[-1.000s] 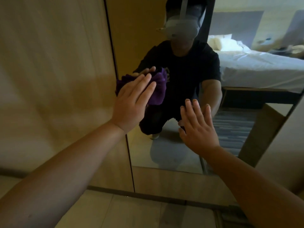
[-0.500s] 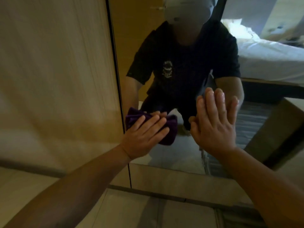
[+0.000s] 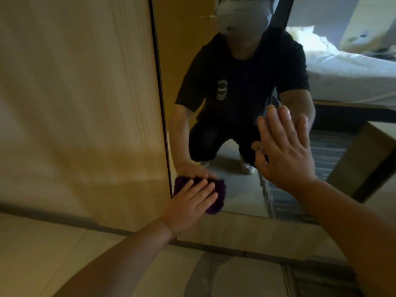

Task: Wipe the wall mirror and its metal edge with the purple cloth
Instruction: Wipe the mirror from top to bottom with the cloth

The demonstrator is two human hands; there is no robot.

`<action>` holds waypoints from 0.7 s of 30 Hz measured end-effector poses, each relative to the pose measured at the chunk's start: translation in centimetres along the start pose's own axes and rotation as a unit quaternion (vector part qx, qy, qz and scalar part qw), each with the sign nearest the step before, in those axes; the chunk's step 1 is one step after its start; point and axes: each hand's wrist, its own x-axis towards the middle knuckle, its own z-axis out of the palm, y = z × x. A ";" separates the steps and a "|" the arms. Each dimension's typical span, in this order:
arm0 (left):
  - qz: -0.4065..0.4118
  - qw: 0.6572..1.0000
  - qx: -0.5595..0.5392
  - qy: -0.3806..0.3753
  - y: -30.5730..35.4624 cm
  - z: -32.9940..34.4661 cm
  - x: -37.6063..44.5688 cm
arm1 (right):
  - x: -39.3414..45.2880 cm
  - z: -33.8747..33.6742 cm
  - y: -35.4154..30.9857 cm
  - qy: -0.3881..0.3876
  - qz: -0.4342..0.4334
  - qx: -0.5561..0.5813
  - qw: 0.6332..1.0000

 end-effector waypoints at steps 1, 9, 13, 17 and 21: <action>-0.017 0.999 -0.015 0.037 -0.5 -1.7 1.7 | 0.0 -0.5 0.2 -0.008 -0.011 -0.001 1.000; -0.023 0.944 -0.011 0.329 -4.4 -14.0 19.4 | -0.7 -3.7 2.4 0.028 0.014 0.088 0.996; 0.017 0.948 0.067 0.312 -3.6 -11.7 20.9 | -1.5 -3.3 5.3 0.075 0.048 0.035 0.995; 0.044 0.952 0.100 0.286 -0.5 -6.0 17.9 | -1.8 -1.3 6.4 0.098 0.032 0.006 0.995; 0.083 0.963 0.099 0.237 2.9 -0.1 13.5 | -1.7 0.3 6.6 0.153 0.027 -0.007 0.988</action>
